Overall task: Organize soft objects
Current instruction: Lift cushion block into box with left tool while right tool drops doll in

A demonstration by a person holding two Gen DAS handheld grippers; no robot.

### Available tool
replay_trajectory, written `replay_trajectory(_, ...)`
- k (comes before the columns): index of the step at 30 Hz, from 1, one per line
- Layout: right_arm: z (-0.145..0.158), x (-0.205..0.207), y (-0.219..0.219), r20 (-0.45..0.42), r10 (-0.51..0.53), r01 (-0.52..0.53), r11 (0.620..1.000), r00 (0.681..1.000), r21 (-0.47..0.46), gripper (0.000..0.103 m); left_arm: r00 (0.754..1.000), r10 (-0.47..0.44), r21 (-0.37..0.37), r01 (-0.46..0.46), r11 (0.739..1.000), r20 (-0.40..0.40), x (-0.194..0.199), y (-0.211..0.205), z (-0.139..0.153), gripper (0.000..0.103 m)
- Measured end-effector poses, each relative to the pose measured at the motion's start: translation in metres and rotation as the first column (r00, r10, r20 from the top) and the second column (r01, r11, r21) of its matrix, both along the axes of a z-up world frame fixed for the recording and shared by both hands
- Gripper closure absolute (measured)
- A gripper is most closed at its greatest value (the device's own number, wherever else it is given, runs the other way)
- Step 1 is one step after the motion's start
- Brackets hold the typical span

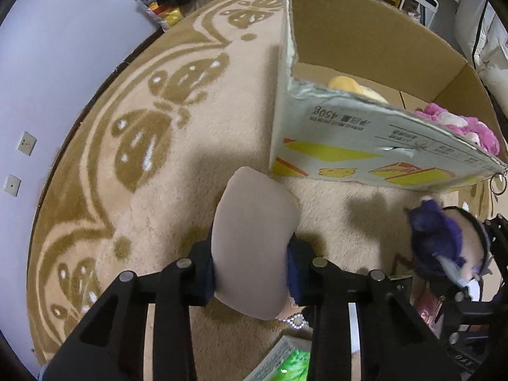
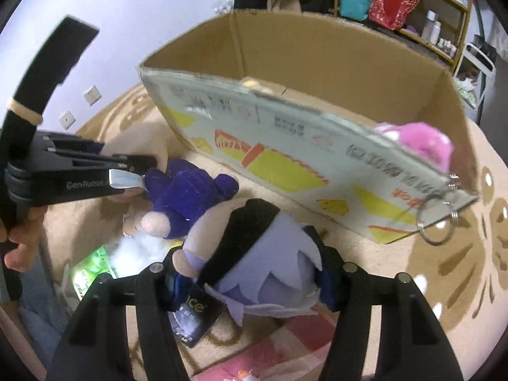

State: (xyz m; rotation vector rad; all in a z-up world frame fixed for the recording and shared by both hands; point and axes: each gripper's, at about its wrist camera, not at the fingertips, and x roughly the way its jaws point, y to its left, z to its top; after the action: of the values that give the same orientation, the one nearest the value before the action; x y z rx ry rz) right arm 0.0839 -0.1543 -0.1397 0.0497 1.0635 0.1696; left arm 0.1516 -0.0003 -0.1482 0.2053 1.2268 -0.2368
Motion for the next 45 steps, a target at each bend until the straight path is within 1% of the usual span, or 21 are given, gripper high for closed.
replay_trajectory(7,0.035,-0.02,-0.019,0.077,-0.046,0.044,0.999,0.996,0.032,0.037,0.996,-0.015,0.01,0.015,1.0,0.092,-0.021,-0.005,0.034,0.071)
replay_trajectory(11,0.057,-0.03,-0.027,0.129,-0.071,0.064,0.996,0.989,0.056,0.037,0.987,-0.016,0.017,0.014,1.0,0.159,-0.026,-0.004,0.056,0.071)
replay_trajectory(13,0.065,-0.034,-0.026,0.154,-0.083,0.073,0.995,0.984,0.069,0.037,0.979,-0.011,0.01,0.009,1.0,0.204,-0.034,-0.002,0.072,0.071)
replay_trajectory(14,0.068,-0.035,-0.025,0.164,-0.088,0.077,0.994,0.982,0.072,0.037,0.975,-0.009,0.008,0.008,1.0,0.224,-0.035,-0.001,0.078,0.071)
replay_trajectory(17,0.077,-0.035,-0.024,0.195,-0.103,0.088,0.993,0.975,0.083,0.037,0.952,-0.001,-0.012,0.005,1.0,0.307,-0.04,0.001,0.101,0.071)
replay_trajectory(19,0.083,-0.039,-0.025,0.216,-0.115,0.098,0.991,0.97,0.089,0.037,0.939,0.011,-0.025,-0.003,1.0,0.344,-0.041,0.003,0.111,0.071)
replay_trajectory(23,0.089,-0.037,-0.029,0.243,-0.136,0.116,0.989,0.961,0.094,0.037,0.905,0.032,-0.081,0.002,0.997,0.423,-0.041,0.002,0.133,0.071)
replay_trajectory(25,0.09,-0.032,-0.032,0.248,-0.148,0.127,0.987,0.957,0.097,0.037,0.893,0.035,-0.102,0.012,0.995,0.448,-0.038,0.0,0.14,0.071)
replay_trajectory(28,0.09,-0.026,-0.039,0.25,-0.167,0.145,0.984,0.954,0.104,0.037,0.876,0.027,-0.115,0.033,0.993,0.482,-0.031,-0.006,0.145,0.07)
replay_trajectory(30,0.09,-0.024,-0.042,0.248,-0.175,0.153,0.983,0.953,0.106,0.037,0.869,0.018,-0.116,0.046,0.992,0.494,-0.027,-0.012,0.145,0.07)
replay_trajectory(38,0.084,-0.003,-0.059,0.226,-0.214,0.191,0.974,0.95,0.118,0.037,0.869,-0.014,-0.124,0.087,0.988,0.495,-0.012,-0.035,0.134,0.069)
replay_trajectory(41,0.081,0.003,-0.066,0.209,-0.226,0.2,0.97,0.951,0.138,0.037,0.862,-0.026,-0.119,0.1,0.988,0.506,-0.008,-0.046,0.128,0.069)
replay_trajectory(45,0.073,0.013,-0.08,0.17,-0.243,0.211,0.96,0.955,0.185,0.036,0.866,-0.049,-0.113,0.12,0.986,0.497,-0.004,-0.057,0.12,0.069)
